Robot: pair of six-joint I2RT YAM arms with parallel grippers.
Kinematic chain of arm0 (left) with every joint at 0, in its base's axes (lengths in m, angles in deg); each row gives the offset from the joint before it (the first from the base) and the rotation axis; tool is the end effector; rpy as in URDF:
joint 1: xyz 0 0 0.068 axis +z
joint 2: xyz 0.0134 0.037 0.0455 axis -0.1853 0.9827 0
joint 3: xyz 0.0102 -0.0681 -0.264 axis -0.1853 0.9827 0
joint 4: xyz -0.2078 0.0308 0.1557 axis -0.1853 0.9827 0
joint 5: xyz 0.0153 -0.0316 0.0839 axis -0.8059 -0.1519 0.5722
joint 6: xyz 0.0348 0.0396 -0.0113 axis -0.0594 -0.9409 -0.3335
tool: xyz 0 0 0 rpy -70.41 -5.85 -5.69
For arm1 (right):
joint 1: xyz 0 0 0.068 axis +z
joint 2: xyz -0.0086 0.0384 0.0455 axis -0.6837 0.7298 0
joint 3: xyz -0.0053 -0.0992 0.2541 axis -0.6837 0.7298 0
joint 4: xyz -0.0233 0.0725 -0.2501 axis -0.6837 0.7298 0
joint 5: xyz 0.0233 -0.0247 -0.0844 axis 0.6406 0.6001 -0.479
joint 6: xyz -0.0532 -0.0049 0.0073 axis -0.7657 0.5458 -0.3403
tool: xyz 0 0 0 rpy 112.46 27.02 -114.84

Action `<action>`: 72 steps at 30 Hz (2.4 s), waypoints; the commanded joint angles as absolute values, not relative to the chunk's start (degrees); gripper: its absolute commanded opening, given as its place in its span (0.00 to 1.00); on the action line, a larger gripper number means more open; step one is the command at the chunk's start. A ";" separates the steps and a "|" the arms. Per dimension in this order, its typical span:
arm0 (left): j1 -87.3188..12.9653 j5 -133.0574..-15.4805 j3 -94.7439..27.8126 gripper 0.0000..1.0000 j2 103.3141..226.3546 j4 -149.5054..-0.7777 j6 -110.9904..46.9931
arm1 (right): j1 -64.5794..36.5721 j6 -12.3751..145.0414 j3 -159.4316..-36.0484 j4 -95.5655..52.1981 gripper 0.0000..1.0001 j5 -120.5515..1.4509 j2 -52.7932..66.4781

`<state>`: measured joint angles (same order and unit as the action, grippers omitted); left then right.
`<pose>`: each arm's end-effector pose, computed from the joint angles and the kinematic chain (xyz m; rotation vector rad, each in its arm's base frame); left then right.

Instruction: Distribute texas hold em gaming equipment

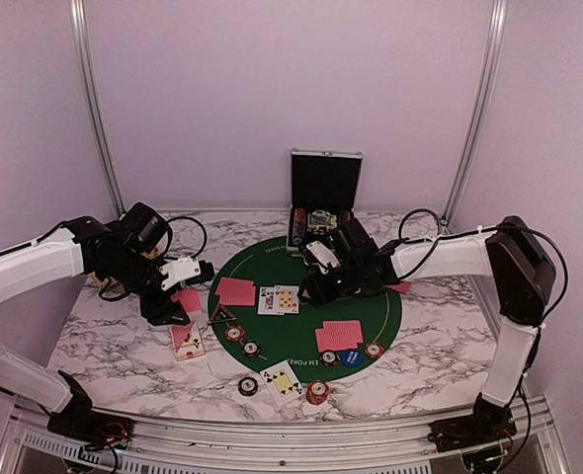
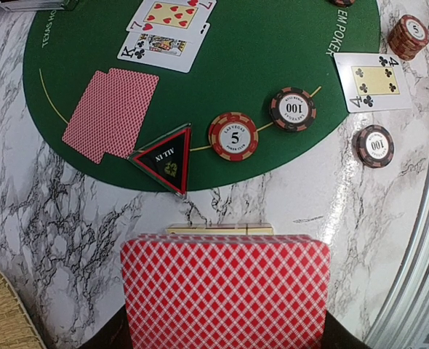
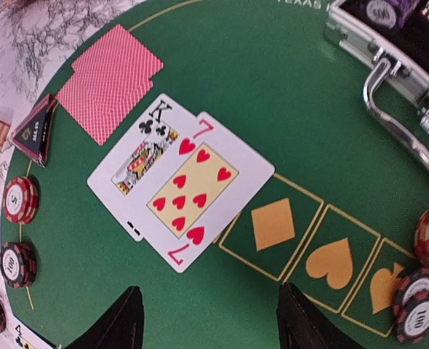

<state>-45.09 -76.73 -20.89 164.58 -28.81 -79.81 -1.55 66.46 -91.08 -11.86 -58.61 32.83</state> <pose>0.2101 -0.1521 0.2666 1.5584 2.0853 -0.2332 0.2954 0.2692 0.1802 -0.8068 2.3502 0.5565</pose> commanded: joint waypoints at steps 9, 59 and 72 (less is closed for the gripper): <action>-44.73 -78.42 -21.50 0.00 163.68 -27.69 -79.93 | -0.11 73.14 -82.06 -15.45 0.57 -57.29 31.58; -44.78 -78.86 -23.71 0.00 163.44 -27.69 -80.23 | 5.07 104.23 -92.31 -31.97 0.78 -36.63 30.33; -44.78 -79.46 -25.37 0.00 165.09 -27.86 -80.70 | 9.12 116.18 -100.93 -43.66 0.82 -27.90 42.79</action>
<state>-45.05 -78.06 -23.42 164.61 -28.48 -80.02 7.48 112.60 -95.77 -38.40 -31.31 40.89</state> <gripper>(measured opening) 0.651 0.810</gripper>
